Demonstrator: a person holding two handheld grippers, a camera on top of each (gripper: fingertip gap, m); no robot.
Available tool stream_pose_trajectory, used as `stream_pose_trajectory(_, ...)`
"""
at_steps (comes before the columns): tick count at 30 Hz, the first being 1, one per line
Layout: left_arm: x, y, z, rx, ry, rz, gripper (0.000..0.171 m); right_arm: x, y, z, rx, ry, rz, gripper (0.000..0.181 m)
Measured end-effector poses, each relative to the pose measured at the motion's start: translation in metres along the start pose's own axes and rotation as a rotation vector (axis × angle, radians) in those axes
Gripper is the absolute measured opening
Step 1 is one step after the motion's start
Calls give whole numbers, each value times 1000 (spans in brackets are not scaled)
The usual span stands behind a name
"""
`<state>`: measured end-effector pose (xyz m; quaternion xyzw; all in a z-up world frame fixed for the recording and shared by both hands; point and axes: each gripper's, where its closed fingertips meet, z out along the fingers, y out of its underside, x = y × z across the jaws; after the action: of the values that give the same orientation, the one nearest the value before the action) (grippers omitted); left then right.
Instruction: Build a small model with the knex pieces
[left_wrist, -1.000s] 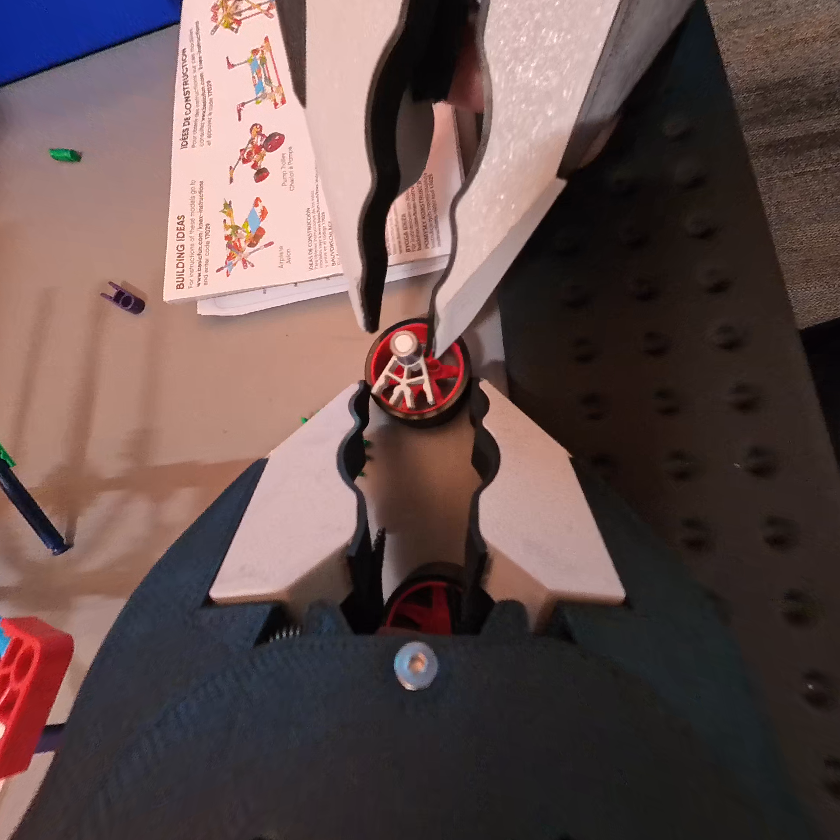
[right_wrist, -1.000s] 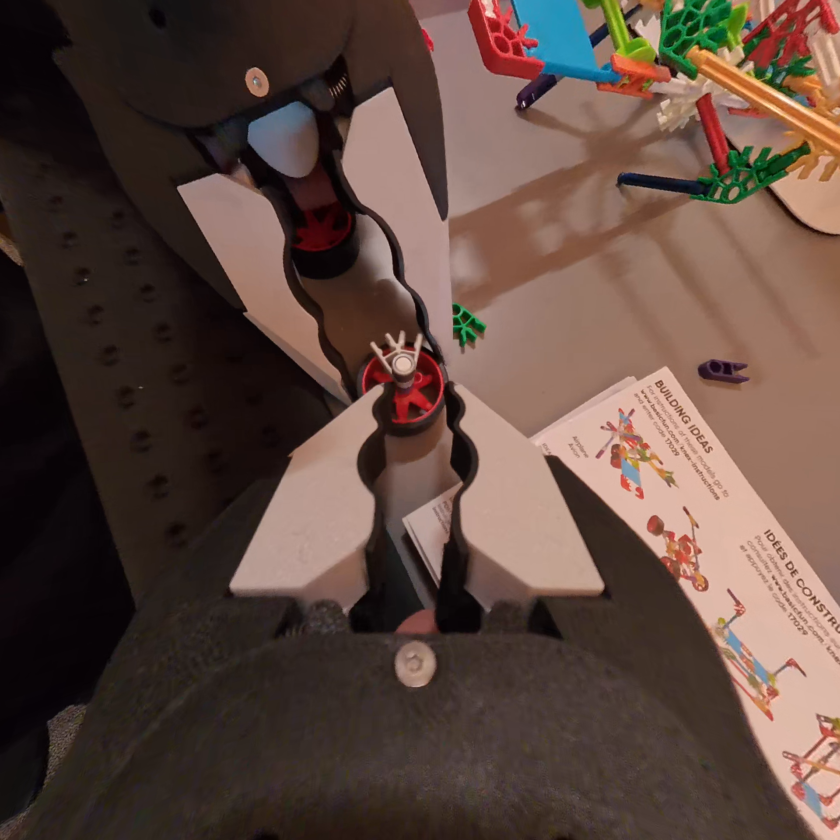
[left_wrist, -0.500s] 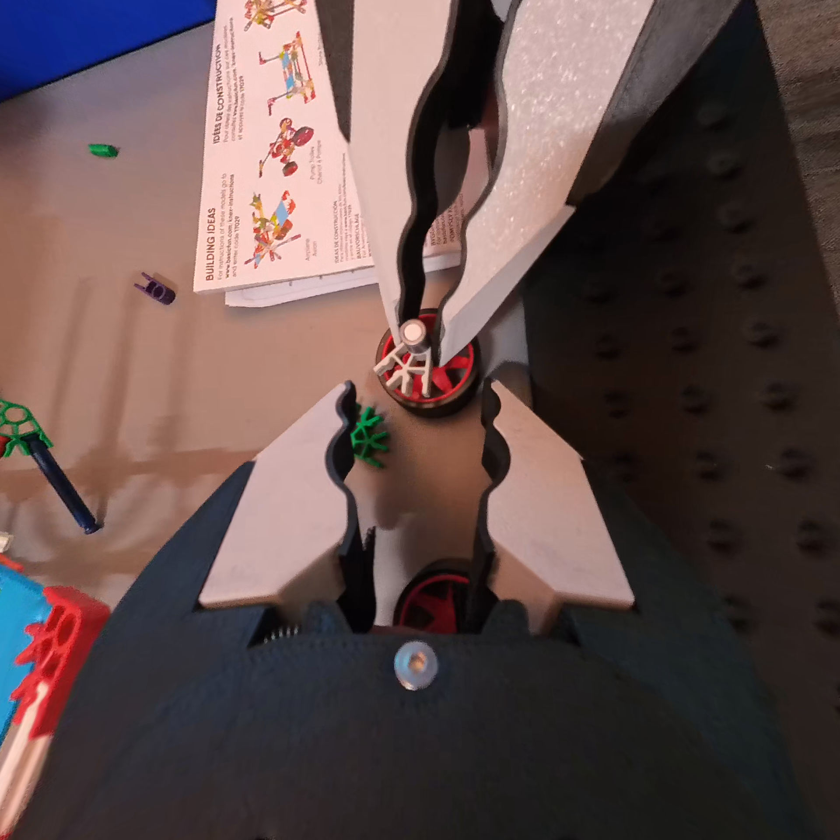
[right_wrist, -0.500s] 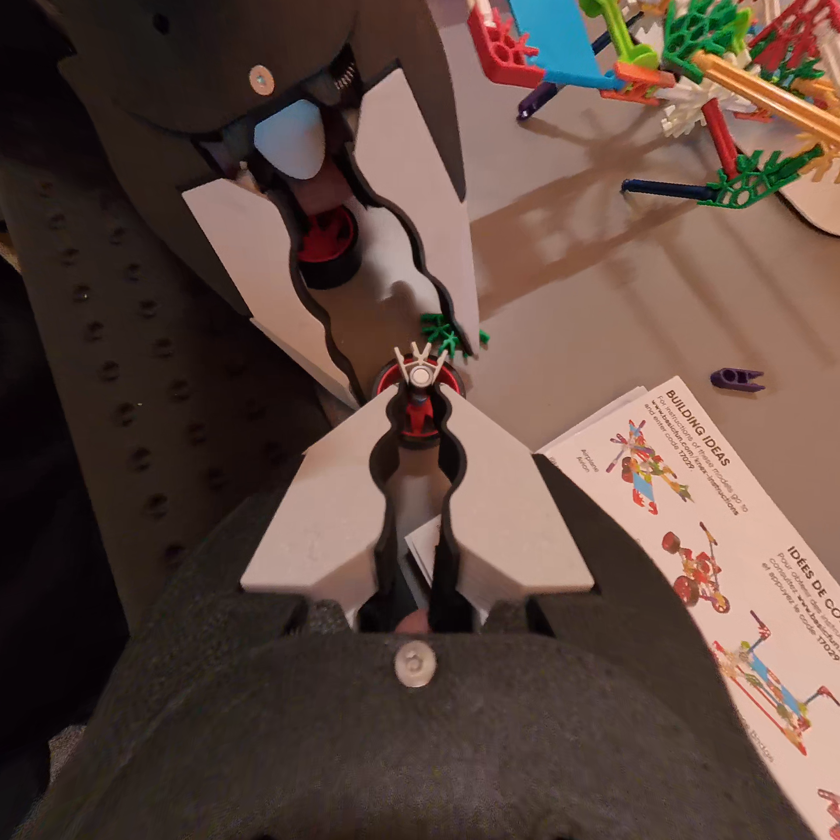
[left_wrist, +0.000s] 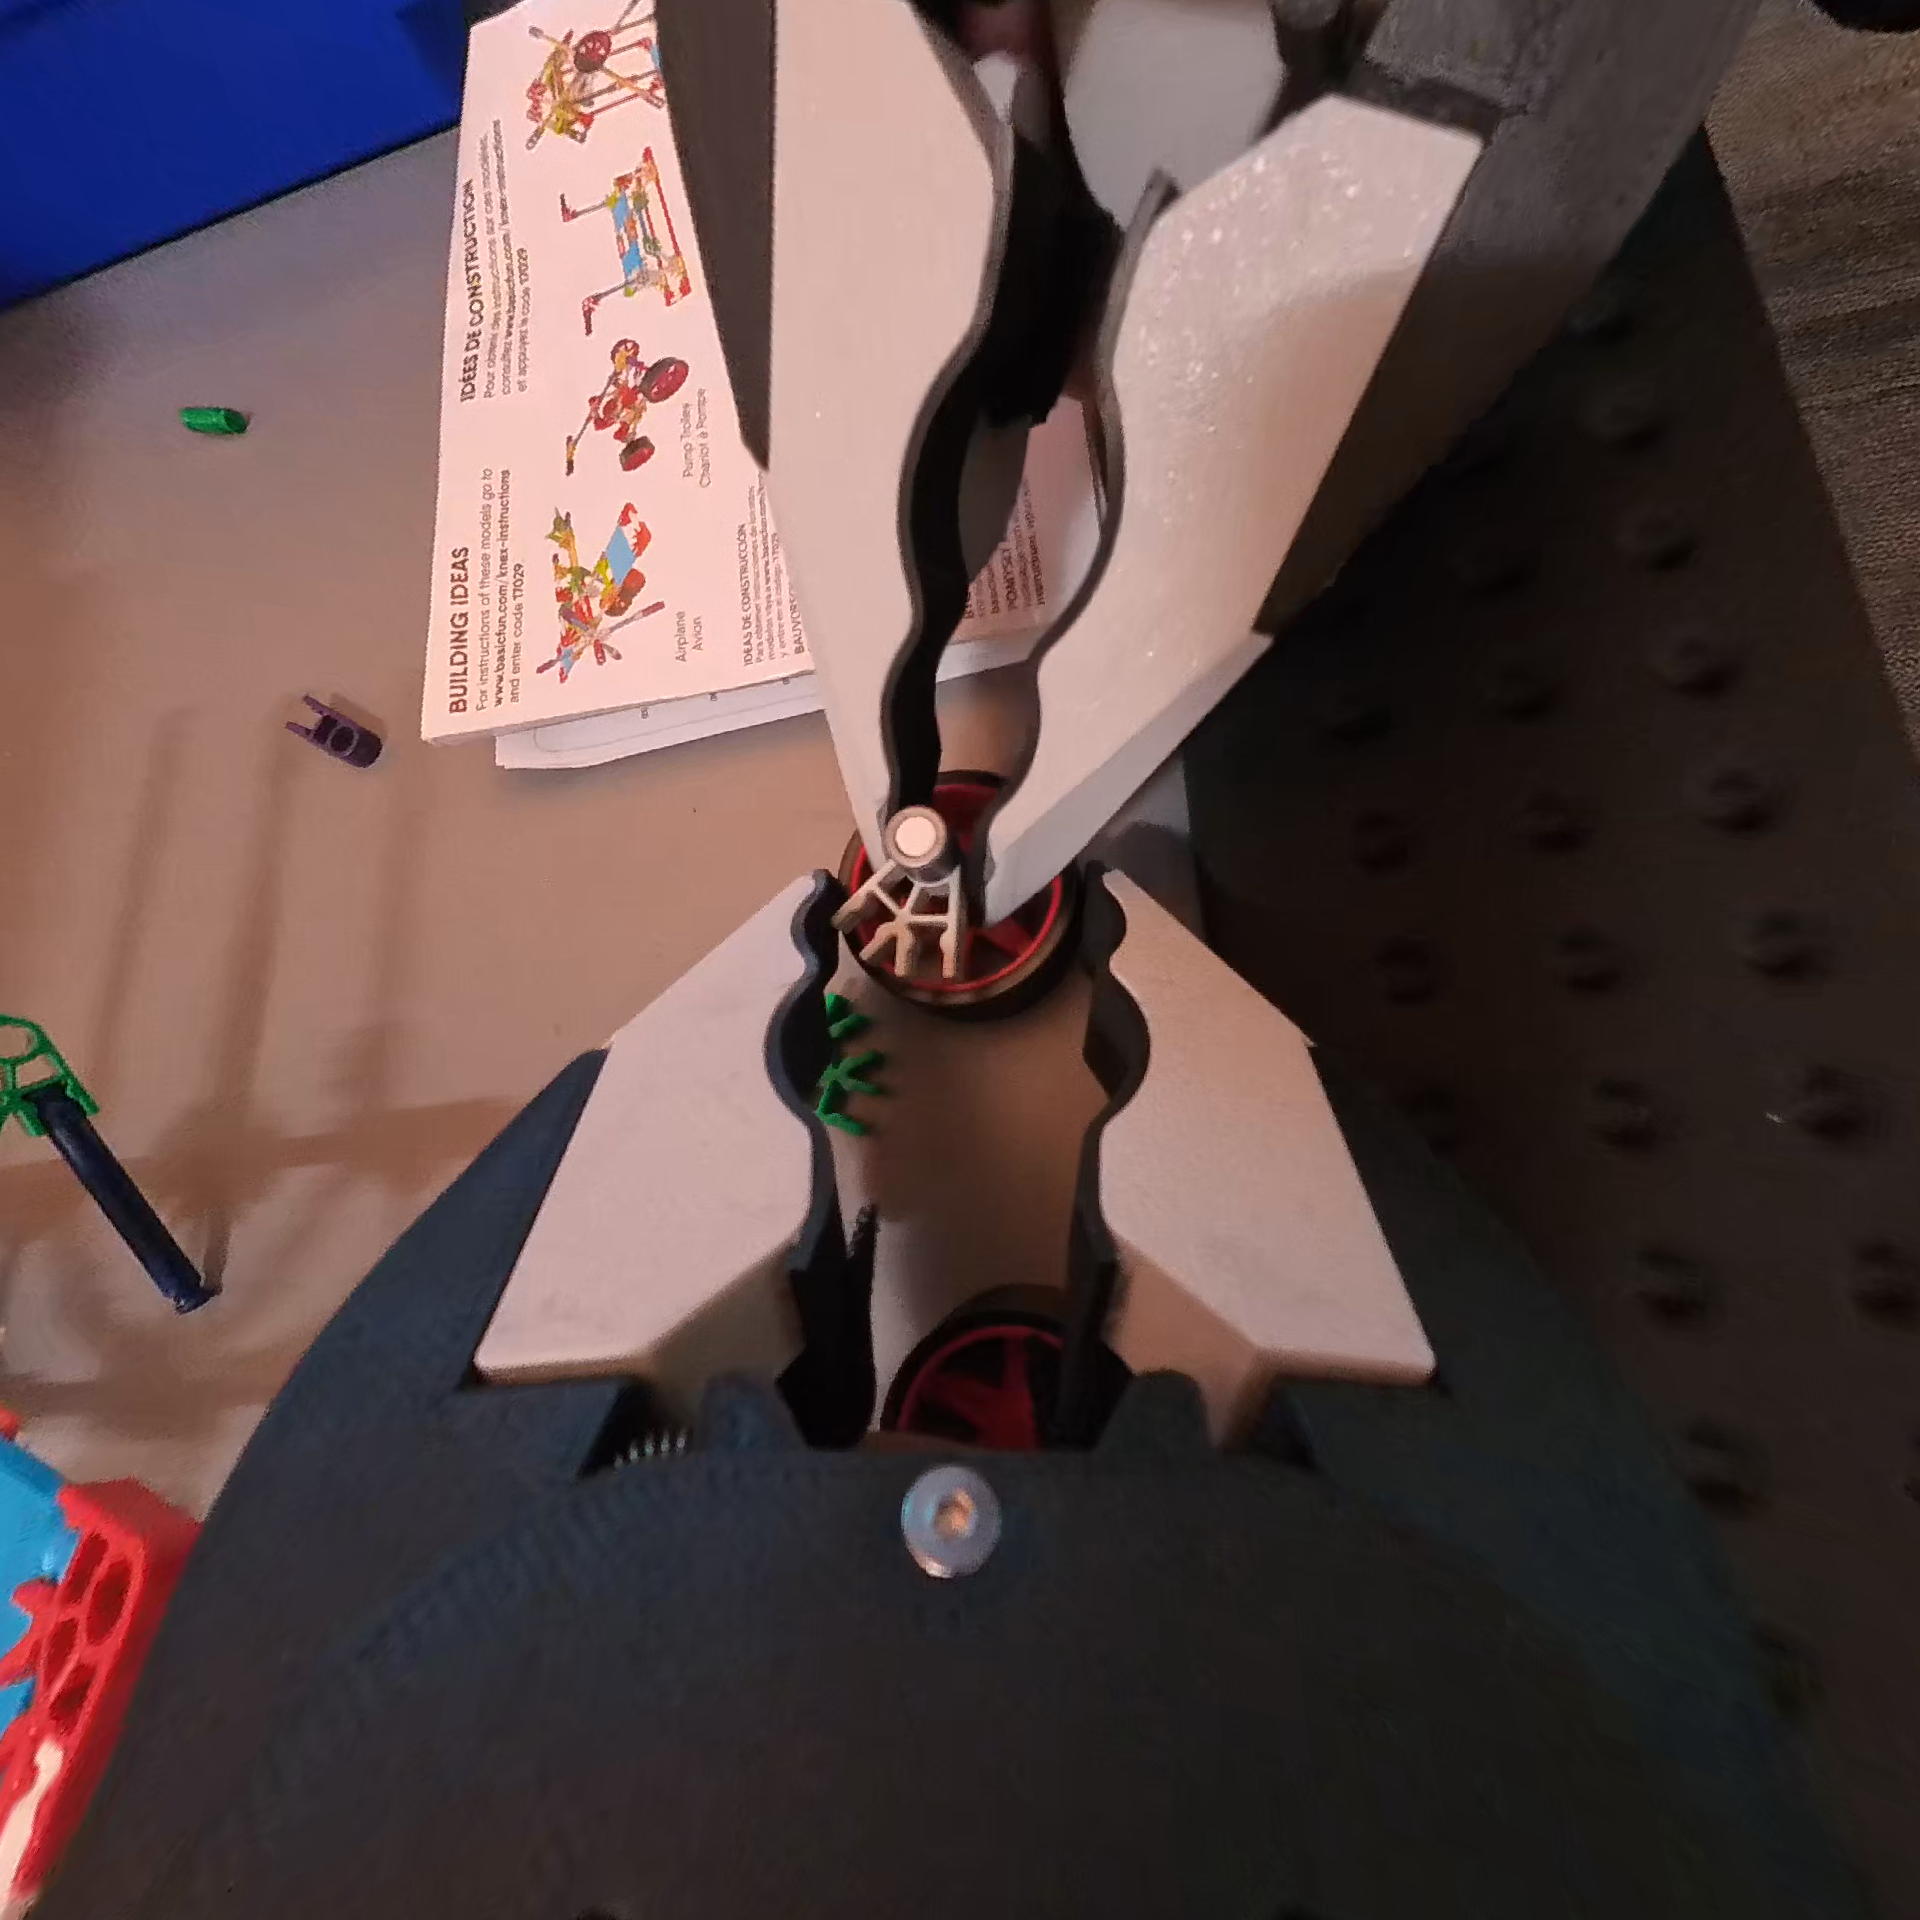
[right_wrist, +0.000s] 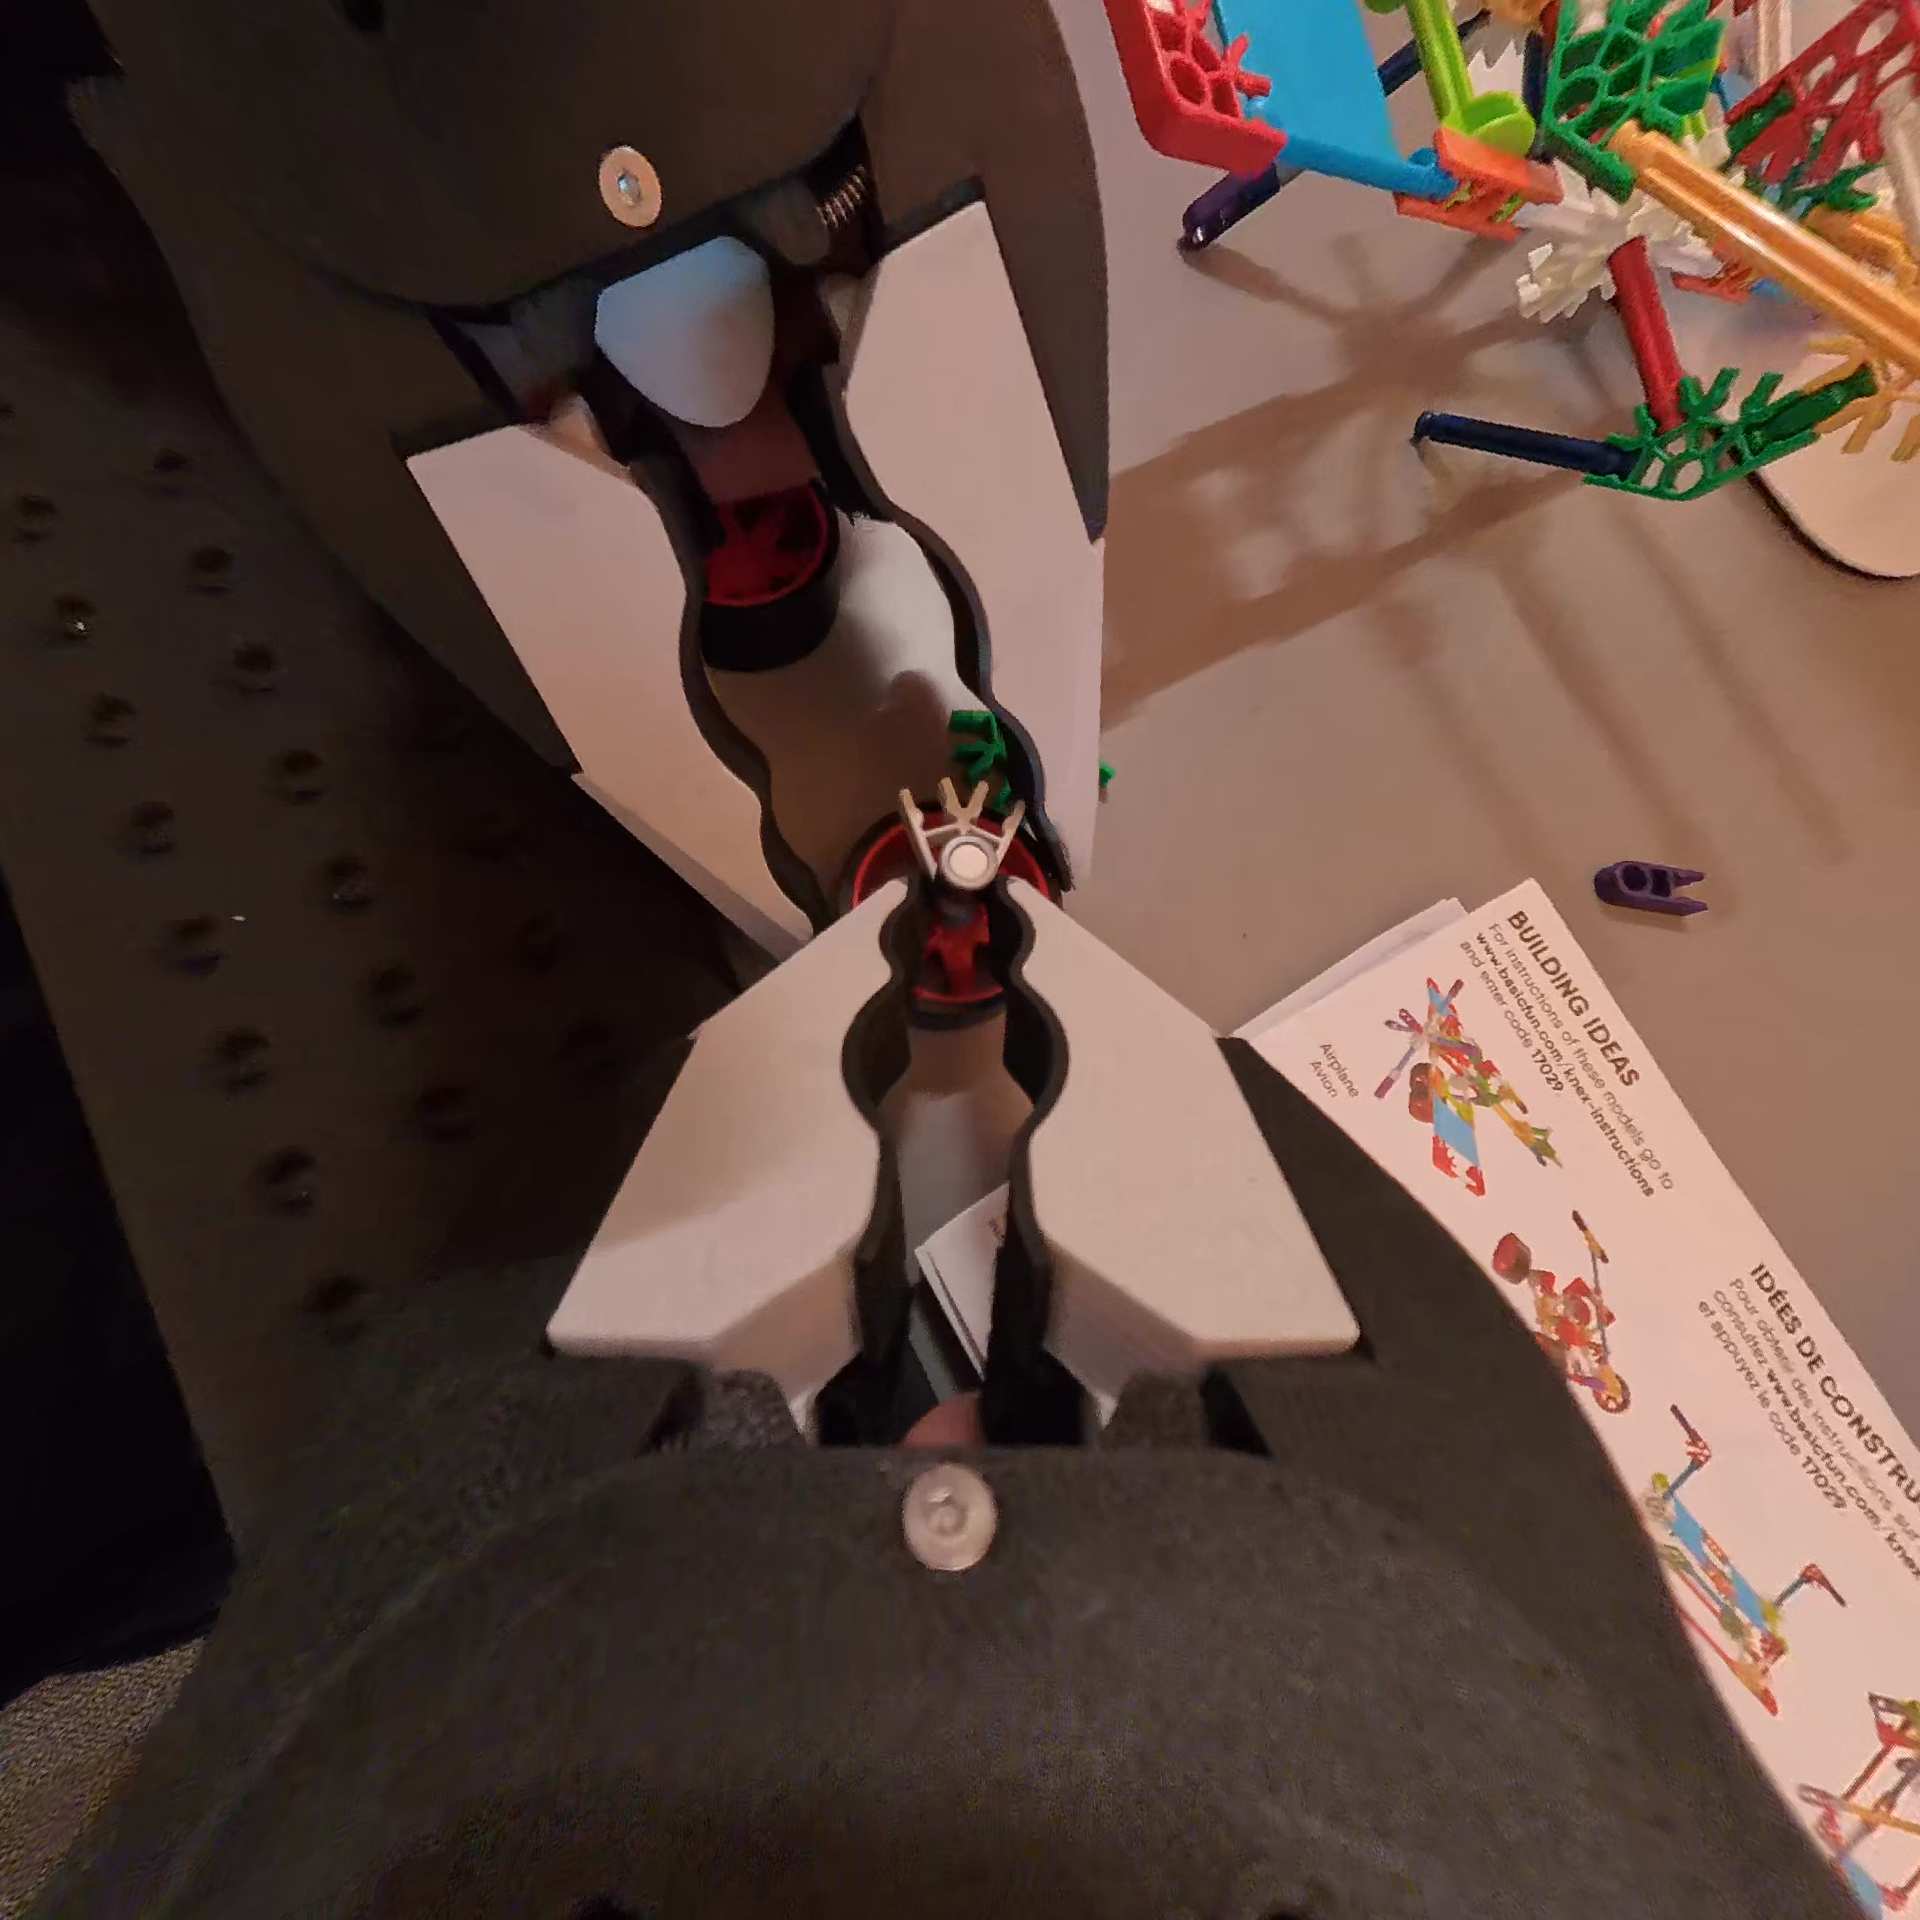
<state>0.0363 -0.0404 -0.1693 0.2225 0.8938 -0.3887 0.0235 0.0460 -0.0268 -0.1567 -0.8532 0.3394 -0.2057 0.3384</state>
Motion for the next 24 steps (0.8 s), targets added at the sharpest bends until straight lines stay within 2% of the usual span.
stream_pose_trajectory(7,1,0,0,0,2,8,44,-1,0,-1,10,17,-30,6)
stream_pose_trajectory(13,0,-1,1,0,7,-2,44,0,0,-1,11,-15,30,7)
stream_pose_trajectory(18,0,-1,1,1,-1,-3,44,1,2,-8,-5,-2,16,23)
stream_pose_trajectory(24,-1,0,1,3,1,-5,44,2,-9,-13,83,-43,60,7)
